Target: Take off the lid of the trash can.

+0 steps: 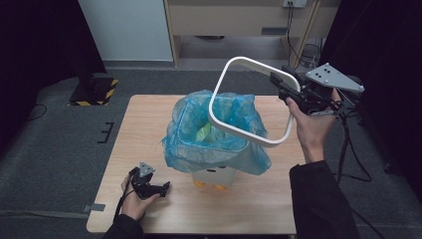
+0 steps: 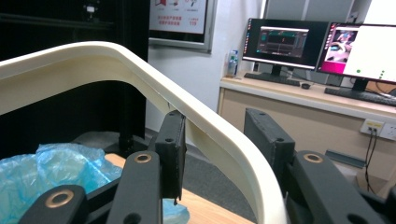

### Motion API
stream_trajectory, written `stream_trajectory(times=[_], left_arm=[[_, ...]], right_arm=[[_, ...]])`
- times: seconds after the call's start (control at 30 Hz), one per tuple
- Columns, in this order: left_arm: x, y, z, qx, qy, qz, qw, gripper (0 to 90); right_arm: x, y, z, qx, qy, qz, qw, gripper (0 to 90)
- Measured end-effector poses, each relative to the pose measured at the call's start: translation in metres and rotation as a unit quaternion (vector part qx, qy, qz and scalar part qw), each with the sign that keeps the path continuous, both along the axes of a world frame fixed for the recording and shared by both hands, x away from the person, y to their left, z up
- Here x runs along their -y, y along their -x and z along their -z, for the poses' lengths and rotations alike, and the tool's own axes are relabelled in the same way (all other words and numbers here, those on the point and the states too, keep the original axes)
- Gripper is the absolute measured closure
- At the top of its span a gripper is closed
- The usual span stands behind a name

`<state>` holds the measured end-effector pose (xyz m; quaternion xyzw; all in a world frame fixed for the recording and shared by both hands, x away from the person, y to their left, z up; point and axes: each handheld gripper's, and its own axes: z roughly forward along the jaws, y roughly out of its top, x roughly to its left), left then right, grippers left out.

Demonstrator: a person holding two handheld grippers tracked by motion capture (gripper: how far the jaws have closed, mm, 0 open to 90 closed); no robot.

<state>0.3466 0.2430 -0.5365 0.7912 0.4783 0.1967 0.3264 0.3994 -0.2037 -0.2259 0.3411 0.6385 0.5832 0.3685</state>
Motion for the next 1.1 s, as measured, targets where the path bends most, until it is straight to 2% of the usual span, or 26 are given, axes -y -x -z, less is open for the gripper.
stream_trajectory(times=[0.33,0.47,0.57,0.7,0.93,1.1], left_arm=[[0.0,0.0,0.0,0.0,0.0,0.0,1.0,0.0],[0.0,0.0,0.0,-0.001,0.001,-0.002,1.0,0.0],[0.0,0.0,0.0,-0.002,-0.001,0.0,1.0,0.0],[0.0,0.0,0.0,-0.002,-0.002,0.0,1.0,0.0],[0.0,0.0,0.0,-0.002,-0.002,0.0,1.0,0.0],[0.0,0.0,0.0,-0.002,-0.002,-0.002,1.0,0.0]], right_arm=[[0.021,0.011,-0.006,0.022,0.006,0.032,0.9992,60.2],[0.034,0.014,-0.004,0.022,-0.011,0.043,0.9988,60.2],[0.045,0.018,-0.001,0.028,-0.001,0.059,0.9979,60.1],[0.057,0.023,0.001,0.033,-0.012,0.07,0.9969,60.1],[0.074,0.029,0.016,0.046,-0.024,0.104,0.9932,60.1],[0.086,0.03,0.031,0.046,-0.034,0.112,0.992,60.2]])
